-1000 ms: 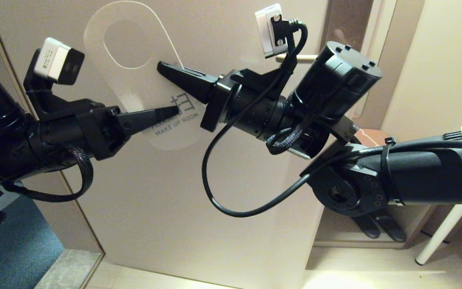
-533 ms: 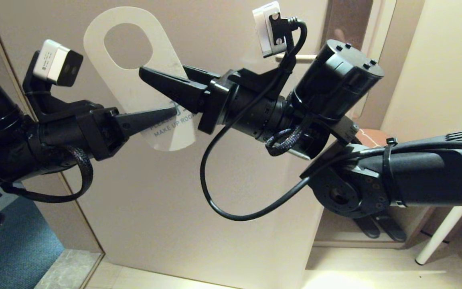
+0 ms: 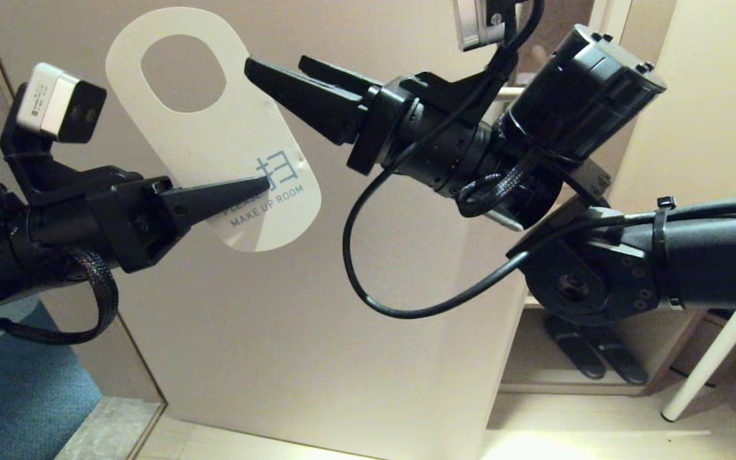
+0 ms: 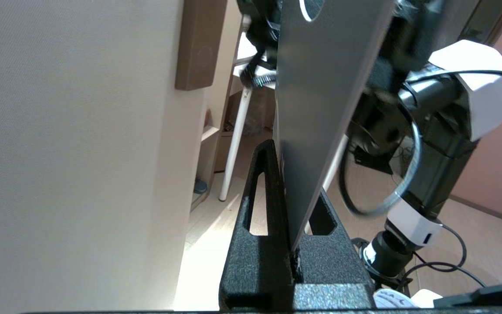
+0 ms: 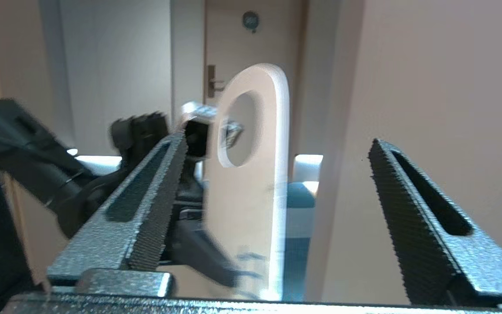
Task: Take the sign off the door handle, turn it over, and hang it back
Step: Hand it to the other hand, then hang the sign back with the other side facing out
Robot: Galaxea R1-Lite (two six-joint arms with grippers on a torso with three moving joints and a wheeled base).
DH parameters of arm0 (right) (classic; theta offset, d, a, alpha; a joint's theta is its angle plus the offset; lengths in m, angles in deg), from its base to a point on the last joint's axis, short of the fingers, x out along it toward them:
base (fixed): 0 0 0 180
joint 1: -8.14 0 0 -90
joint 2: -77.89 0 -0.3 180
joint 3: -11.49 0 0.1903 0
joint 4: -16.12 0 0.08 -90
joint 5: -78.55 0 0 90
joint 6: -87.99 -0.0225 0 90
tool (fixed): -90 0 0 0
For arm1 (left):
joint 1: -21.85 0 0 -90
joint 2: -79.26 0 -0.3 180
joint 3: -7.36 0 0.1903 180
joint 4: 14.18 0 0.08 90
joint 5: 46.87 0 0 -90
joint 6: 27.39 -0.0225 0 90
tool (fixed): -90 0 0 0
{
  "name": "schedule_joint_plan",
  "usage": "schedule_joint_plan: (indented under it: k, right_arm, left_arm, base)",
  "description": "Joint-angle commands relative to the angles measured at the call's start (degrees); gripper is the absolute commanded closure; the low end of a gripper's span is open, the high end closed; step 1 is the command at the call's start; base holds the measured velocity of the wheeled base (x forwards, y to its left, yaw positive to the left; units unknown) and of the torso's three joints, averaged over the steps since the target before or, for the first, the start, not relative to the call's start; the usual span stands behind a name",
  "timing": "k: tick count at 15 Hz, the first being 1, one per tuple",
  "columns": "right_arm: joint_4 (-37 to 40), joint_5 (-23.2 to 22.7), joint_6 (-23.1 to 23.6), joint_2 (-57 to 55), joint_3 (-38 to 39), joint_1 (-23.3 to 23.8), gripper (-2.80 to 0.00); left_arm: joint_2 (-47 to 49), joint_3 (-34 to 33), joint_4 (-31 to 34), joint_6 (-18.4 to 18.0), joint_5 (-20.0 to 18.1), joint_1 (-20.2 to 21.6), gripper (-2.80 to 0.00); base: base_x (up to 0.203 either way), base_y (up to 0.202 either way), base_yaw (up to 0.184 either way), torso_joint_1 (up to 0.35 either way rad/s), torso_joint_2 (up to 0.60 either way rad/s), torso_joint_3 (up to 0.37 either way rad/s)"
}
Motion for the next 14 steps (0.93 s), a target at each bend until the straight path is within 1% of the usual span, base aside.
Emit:
schedule_joint_plan:
  k: [1,2,3,4,9,11,12,14]
  right_arm:
    - [-0.35,-0.07,-0.02,1.62,0.1,1.17,-2.8]
    - [-0.37,0.01,0.11,2.22,0.16,1.96,-2.8]
    - [-0.37,0.02,0.24,2.97,0.28,2.72,0.0]
    - [-0.37,0.09,0.26,3.71,0.43,3.43,0.0]
    - [-0.34,0.11,0.52,6.64,0.95,3.48,0.0]
    - [-0.34,0.36,1.08,7.85,1.49,4.05,0.0]
    - [-0.32,0.81,2.11,8.38,2.43,5.62,0.0]
    - [-0.04,1.47,6.25,9.93,5.89,10.49,0.0]
  left_arm:
    - [-2.23,-1.12,-0.31,0.17,-0.26,0.18,0.0]
    - [-3.18,-1.8,-0.27,0.17,-0.26,0.29,0.0]
    - [-4.11,-2.56,-0.23,0.17,-0.21,0.37,0.0]
    - [-5.14,-3.39,-0.21,0.17,-0.2,0.4,0.0]
    - [-9.57,-6.69,0.0,0.17,-0.13,0.41,0.0]
    - [-10.58,-7.44,0.06,0.17,0.64,0.41,0.0]
    - [-11.35,-7.96,0.11,0.17,1.09,0.41,0.0]
    - [-12.84,-9.62,0.12,0.1,1.72,0.41,0.0]
  base:
    - [0.0,0.0,0.0,0.0,0.0,0.0]
    - [0.0,0.0,0.0,0.0,0.0,0.0]
    - [0.0,0.0,0.0,0.0,0.0,0.0]
    - [0.0,0.0,0.0,0.0,0.0,0.0]
    - [0.0,0.0,0.0,0.0,0.0,0.0]
    - [0.0,0.0,0.0,0.0,0.0,0.0]
    - [0.0,0.0,0.0,0.0,0.0,0.0]
    - [0.0,0.0,0.0,0.0,0.0,0.0]
